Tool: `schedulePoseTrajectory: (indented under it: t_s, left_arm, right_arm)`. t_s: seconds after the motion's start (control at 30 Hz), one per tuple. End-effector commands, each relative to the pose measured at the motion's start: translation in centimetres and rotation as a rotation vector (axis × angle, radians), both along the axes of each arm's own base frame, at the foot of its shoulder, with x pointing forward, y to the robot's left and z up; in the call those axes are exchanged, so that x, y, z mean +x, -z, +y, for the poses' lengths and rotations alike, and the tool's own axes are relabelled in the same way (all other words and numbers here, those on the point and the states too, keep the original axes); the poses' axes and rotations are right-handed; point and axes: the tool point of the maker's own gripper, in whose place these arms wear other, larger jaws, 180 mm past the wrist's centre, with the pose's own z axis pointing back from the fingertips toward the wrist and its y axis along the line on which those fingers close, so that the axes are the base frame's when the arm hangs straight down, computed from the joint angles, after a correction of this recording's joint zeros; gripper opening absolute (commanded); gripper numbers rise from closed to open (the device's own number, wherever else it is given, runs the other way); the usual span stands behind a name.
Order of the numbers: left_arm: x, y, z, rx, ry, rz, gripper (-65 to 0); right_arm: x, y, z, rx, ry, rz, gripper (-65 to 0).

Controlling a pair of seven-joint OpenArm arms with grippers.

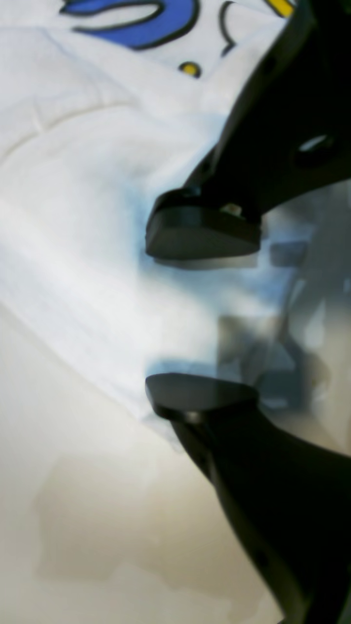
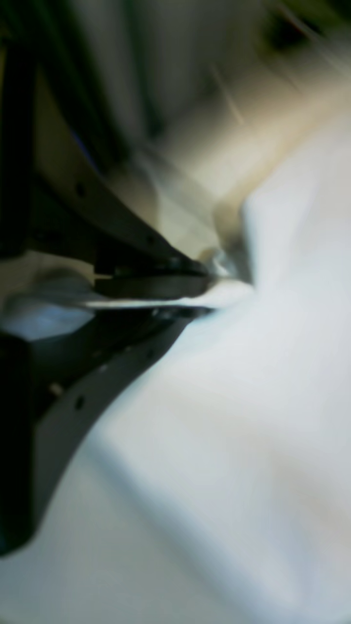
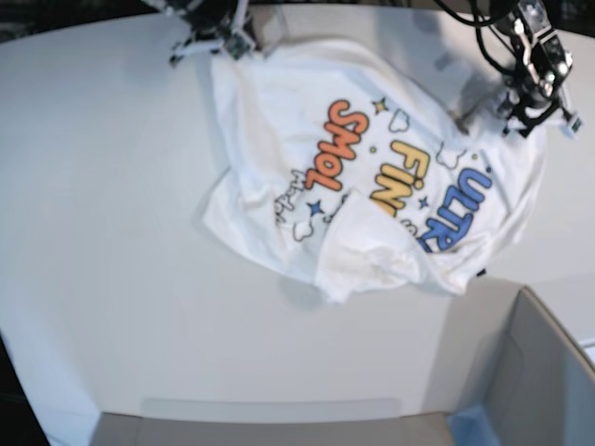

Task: Layout the t-shirt on the table in an organized manner, then fold the t-shirt properly
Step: 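Pull the shirt edge with the right gripper away from the left gripper, then hold the shirt corners with both grippers and draw them apart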

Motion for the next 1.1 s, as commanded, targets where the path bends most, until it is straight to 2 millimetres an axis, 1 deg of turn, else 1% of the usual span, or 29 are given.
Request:
schedulePoseTrajectory:
  t_s: [0.0, 0.07, 0.13, 0.23, 0.4, 0.47, 0.53, 0.6, 0.67, 0.73, 0.77, 0.83, 0.9, 0.97, 1.03, 1.07]
  left_arm:
    - [0.8, -0.5, -0.3, 0.0, 0.024, -0.024, -27.6]
    - [0.9, -0.3, -0.8, -0.007, 0.036, -0.022, -27.6]
    - [1.1, -0.2, -1.2, -0.012, 0.046, -0.02, -27.6]
    - [1.3, -0.1, -1.7, -0.017, 0.061, -0.018, -27.6]
    - [1.3, 0.1, -2.1, -0.033, 0.059, -0.016, -27.7]
    - [1.2, 0.4, -2.6, -0.048, 0.054, -0.017, -27.7]
    - [1.3, 0.4, -2.7, -0.051, 0.053, -0.02, -27.7]
    - [1.6, 0.6, -3.5, -0.072, 0.049, -0.029, -27.7]
    - [3.0, 0.1, -4.0, -0.084, 0.046, -0.066, -27.7]
    - [4.6, -0.5, -4.4, -0.09, 0.061, -0.099, -27.7]
    - [5.6, -0.6, -5.3, -0.094, 0.09, -0.108, -27.7]
    - [6.9, -0.7, -6.5, -0.104, 0.132, -0.114, -27.7]
    - [7.3, -0.2, -6.8, -0.117, 0.137, -0.105, -27.7]
    - [7.4, 0.3, -6.9, -0.128, 0.131, -0.095, -27.7]
    - [7.2, 0.8, -6.9, -0.136, 0.125, -0.081, -27.7]
    - [7.1, 0.8, -6.9, -0.135, 0.125, -0.082, -27.9]
  right_arm:
    - [1.0, -1.0, 0.8, 0.049, -0.002, -0.044, -65.0]
    - [2.4, -0.4, 0.5, 0.025, 0.006, -0.057, -65.0]
    - [3.2, 0.5, -0.2, -0.03, 0.01, -0.032, -65.0]
    - [5.5, 1.4, -0.4, -0.072, 0.046, -0.019, -65.0]
    - [9.0, 3.3, -2.3, -0.165, 0.077, -0.014, -65.0]
    - [10.6, 3.8, -2.6, -0.18, 0.096, -0.014, -65.0]
    - [12.3, 4.4, -3.8, -0.202, 0.135, 0.0, -65.0]
    - [14.3, 4.8, -5.3, -0.203, 0.193, 0.016, -65.0]
    - [17.0, 4.7, -7.1, -0.201, 0.258, 0.016, -65.0]
    - [19.9, 4.3, -9.3, -0.209, 0.325, 0.002, -65.0]
    - [21.1, 3.7, -9.9, -0.21, 0.344, -0.015, -65.0]
    - [22.8, 2.5, -10.5, -0.212, 0.358, -0.05, -65.0]
    - [23.7, 1.7, -11.0, -0.223, 0.358, -0.076, -65.0]
    - [24.1, 0.9, -10.9, -0.215, 0.357, -0.097, -65.0]
    - [23.9, 0.2, -10.3, -0.201, 0.345, -0.114, -65.0]
    - [23.5, 0.1, -9.9, -0.194, 0.337, -0.113, -65.0]
